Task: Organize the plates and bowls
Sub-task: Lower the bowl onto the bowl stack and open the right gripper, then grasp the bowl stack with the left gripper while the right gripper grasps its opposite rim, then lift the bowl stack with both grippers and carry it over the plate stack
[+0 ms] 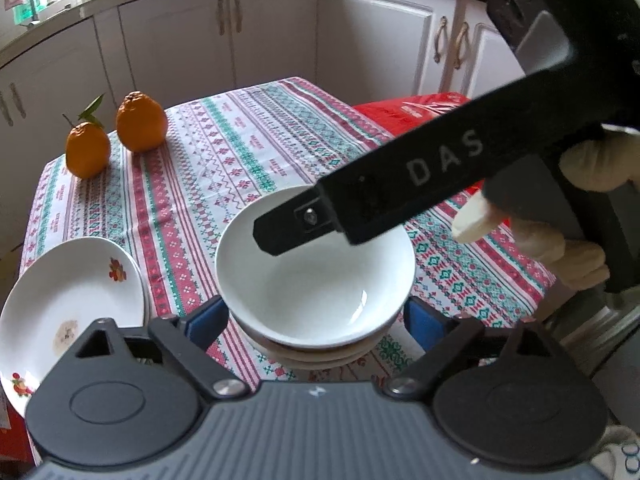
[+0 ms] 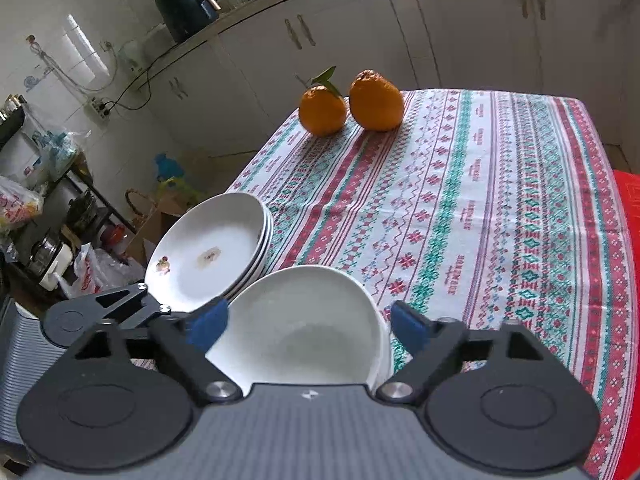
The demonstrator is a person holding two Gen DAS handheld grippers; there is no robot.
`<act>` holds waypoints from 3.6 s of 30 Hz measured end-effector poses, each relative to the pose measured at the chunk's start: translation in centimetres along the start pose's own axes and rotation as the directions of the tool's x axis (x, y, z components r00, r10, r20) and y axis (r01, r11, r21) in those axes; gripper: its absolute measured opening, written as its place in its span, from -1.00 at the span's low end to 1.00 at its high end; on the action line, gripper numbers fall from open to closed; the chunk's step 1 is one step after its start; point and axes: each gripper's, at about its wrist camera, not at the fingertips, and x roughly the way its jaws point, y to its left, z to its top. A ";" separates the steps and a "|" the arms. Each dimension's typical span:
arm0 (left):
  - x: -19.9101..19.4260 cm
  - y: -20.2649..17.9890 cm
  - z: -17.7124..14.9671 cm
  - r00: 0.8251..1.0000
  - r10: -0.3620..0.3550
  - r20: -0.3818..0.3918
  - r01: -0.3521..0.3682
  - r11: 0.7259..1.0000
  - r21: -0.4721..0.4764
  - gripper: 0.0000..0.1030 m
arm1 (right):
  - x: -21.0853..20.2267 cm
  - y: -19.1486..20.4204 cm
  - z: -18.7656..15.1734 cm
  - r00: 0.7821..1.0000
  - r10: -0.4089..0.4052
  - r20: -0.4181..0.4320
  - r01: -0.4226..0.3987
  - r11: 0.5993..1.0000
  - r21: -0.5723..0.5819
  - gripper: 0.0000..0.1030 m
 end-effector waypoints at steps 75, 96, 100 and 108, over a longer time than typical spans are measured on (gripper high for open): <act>-2.0 7.6 -1.7 0.974 -0.224 -0.020 0.208 0.863 0.460 0.61 | 4.9 8.5 0.2 0.946 -0.037 -0.322 -0.236 0.603 -0.762 0.66; -4.5 17.2 -3.9 0.996 -0.076 0.036 0.057 0.926 0.373 0.62 | 13.2 15.0 5.2 0.940 0.005 -0.341 -0.303 0.470 -0.829 0.66; -3.9 18.4 -4.3 0.997 -0.071 0.033 0.055 0.932 0.359 0.62 | 14.7 15.3 5.6 0.936 0.001 -0.352 -0.311 0.469 -0.826 0.66; -3.1 20.3 -4.6 0.998 -0.065 0.024 0.054 0.943 0.329 0.61 | 16.7 15.3 6.2 0.928 0.009 -0.371 -0.329 0.486 -0.810 0.66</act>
